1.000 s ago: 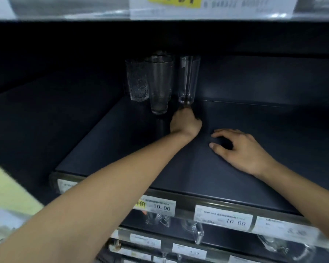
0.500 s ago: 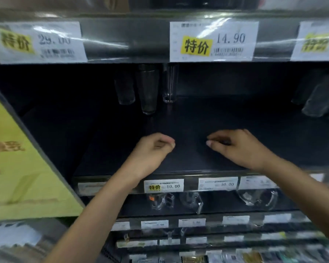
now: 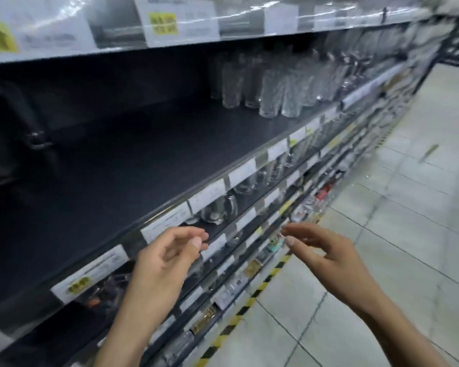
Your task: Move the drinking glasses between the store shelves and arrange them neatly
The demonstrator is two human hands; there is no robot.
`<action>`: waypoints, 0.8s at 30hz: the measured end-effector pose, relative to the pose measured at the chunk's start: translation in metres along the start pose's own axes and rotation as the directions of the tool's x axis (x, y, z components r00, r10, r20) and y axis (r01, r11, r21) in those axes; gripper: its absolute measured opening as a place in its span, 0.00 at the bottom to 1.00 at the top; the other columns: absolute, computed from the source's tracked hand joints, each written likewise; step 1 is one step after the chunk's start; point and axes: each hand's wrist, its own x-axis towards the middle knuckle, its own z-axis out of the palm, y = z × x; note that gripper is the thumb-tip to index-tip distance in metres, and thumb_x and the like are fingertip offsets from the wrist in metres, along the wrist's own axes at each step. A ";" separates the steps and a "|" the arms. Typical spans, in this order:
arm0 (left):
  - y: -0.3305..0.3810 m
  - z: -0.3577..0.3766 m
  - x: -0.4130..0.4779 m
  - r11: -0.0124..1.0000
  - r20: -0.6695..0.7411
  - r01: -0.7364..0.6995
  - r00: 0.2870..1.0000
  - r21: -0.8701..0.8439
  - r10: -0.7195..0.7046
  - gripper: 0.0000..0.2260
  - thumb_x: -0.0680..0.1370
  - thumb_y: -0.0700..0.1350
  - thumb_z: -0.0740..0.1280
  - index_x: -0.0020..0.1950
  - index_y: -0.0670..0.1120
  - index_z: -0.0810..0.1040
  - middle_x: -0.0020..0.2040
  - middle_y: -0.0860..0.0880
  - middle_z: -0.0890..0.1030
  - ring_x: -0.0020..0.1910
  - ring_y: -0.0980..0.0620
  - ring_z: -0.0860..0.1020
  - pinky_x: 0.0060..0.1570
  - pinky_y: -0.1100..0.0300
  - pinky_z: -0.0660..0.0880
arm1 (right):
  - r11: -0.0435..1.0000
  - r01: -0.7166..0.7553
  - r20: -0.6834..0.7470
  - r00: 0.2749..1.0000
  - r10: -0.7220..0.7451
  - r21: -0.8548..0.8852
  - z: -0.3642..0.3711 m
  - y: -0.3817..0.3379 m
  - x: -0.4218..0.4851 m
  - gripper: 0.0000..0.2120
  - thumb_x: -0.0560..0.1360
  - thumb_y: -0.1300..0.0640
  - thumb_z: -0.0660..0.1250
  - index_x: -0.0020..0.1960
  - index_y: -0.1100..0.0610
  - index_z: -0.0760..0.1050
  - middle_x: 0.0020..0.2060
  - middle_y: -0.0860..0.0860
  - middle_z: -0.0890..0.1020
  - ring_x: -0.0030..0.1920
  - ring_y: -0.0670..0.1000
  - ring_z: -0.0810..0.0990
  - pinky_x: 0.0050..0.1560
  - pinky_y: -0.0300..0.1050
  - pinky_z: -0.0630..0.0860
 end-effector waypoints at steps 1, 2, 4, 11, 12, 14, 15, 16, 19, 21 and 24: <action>-0.004 0.014 0.002 1.000 0.043 0.016 0.999 -0.002 -0.016 0.06 0.79 0.41 0.67 0.49 0.50 0.83 0.48 0.54 0.86 0.48 0.57 0.84 0.51 0.61 0.77 | 0.998 -0.059 -0.038 0.997 0.059 0.022 -0.009 0.012 -0.013 0.08 0.75 0.49 0.70 0.54 0.43 0.82 0.47 0.33 0.84 0.50 0.35 0.82 0.48 0.26 0.73; -0.008 0.028 0.005 0.999 0.086 0.033 0.996 -0.003 -0.033 0.06 0.79 0.41 0.67 0.49 0.49 0.83 0.47 0.54 0.86 0.48 0.57 0.84 0.49 0.63 0.79 | 0.993 -0.115 -0.080 0.990 0.118 0.043 -0.018 0.024 -0.026 0.08 0.75 0.50 0.70 0.53 0.44 0.82 0.47 0.33 0.84 0.49 0.36 0.82 0.47 0.26 0.73; -0.017 0.056 0.010 0.998 0.163 0.068 0.984 0.009 -0.069 0.06 0.79 0.40 0.67 0.50 0.47 0.83 0.47 0.53 0.86 0.47 0.57 0.84 0.46 0.67 0.79 | 0.973 -0.210 -0.169 0.960 0.224 0.096 -0.035 0.047 -0.050 0.07 0.76 0.53 0.71 0.52 0.44 0.83 0.46 0.35 0.85 0.49 0.37 0.82 0.47 0.27 0.74; -0.047 0.171 0.031 0.979 0.370 0.171 0.907 0.110 -0.200 0.06 0.80 0.39 0.67 0.51 0.45 0.83 0.46 0.51 0.87 0.46 0.53 0.85 0.47 0.61 0.82 | 0.886 -0.407 -0.356 0.812 0.462 0.224 -0.096 0.129 -0.094 0.06 0.76 0.53 0.71 0.51 0.43 0.82 0.47 0.37 0.85 0.49 0.40 0.83 0.51 0.37 0.77; -0.049 0.188 0.036 0.975 0.394 0.179 0.893 0.130 -0.217 0.06 0.79 0.39 0.67 0.51 0.46 0.83 0.46 0.51 0.87 0.46 0.54 0.85 0.47 0.61 0.81 | 0.878 -0.416 -0.369 0.798 0.477 0.236 -0.105 0.140 -0.094 0.07 0.76 0.53 0.71 0.52 0.43 0.82 0.47 0.37 0.85 0.49 0.40 0.83 0.51 0.37 0.76; -0.052 0.224 0.048 0.970 0.424 0.180 0.875 0.164 -0.234 0.06 0.79 0.39 0.67 0.51 0.46 0.83 0.46 0.51 0.86 0.46 0.53 0.85 0.48 0.58 0.81 | 0.865 -0.426 -0.381 0.777 0.501 0.266 -0.125 0.164 -0.088 0.07 0.76 0.54 0.72 0.52 0.44 0.83 0.47 0.38 0.85 0.48 0.41 0.83 0.50 0.38 0.77; -0.053 0.241 0.055 0.967 0.429 0.181 0.870 0.179 -0.242 0.06 0.79 0.39 0.67 0.51 0.46 0.83 0.46 0.51 0.86 0.47 0.52 0.85 0.49 0.57 0.81 | 0.857 -0.432 -0.378 0.772 0.512 0.279 -0.136 0.177 -0.082 0.07 0.76 0.55 0.72 0.52 0.44 0.83 0.46 0.39 0.86 0.47 0.41 0.84 0.50 0.37 0.77; -0.052 0.259 0.064 0.965 0.428 0.185 0.869 0.189 -0.250 0.06 0.79 0.39 0.67 0.51 0.46 0.83 0.47 0.51 0.86 0.47 0.52 0.85 0.49 0.56 0.81 | 0.851 -0.438 -0.368 0.770 0.521 0.288 -0.148 0.190 -0.075 0.07 0.76 0.55 0.72 0.52 0.44 0.83 0.46 0.38 0.85 0.47 0.41 0.83 0.49 0.36 0.76; -0.047 0.308 0.091 0.957 0.400 0.210 0.874 0.202 -0.276 0.06 0.80 0.39 0.66 0.52 0.45 0.83 0.47 0.49 0.86 0.47 0.51 0.85 0.50 0.56 0.81 | 0.847 -0.445 -0.326 0.786 0.525 0.291 -0.187 0.227 -0.044 0.07 0.76 0.54 0.72 0.52 0.43 0.83 0.46 0.37 0.85 0.46 0.39 0.83 0.45 0.30 0.75; -0.041 0.340 0.109 0.953 0.362 0.221 0.888 0.205 -0.284 0.06 0.80 0.39 0.66 0.52 0.45 0.83 0.47 0.49 0.86 0.48 0.50 0.84 0.52 0.53 0.81 | 0.854 -0.439 -0.289 0.810 0.511 0.279 -0.215 0.250 -0.020 0.07 0.76 0.54 0.72 0.52 0.44 0.83 0.45 0.38 0.85 0.46 0.40 0.82 0.45 0.28 0.75; -0.030 0.382 0.133 0.957 0.289 0.229 0.918 0.180 -0.274 0.07 0.80 0.38 0.66 0.52 0.45 0.83 0.47 0.50 0.86 0.47 0.53 0.84 0.51 0.56 0.81 | 0.870 -0.424 -0.233 0.846 0.480 0.254 -0.255 0.278 0.023 0.06 0.75 0.53 0.72 0.51 0.44 0.82 0.45 0.38 0.85 0.47 0.41 0.83 0.46 0.32 0.76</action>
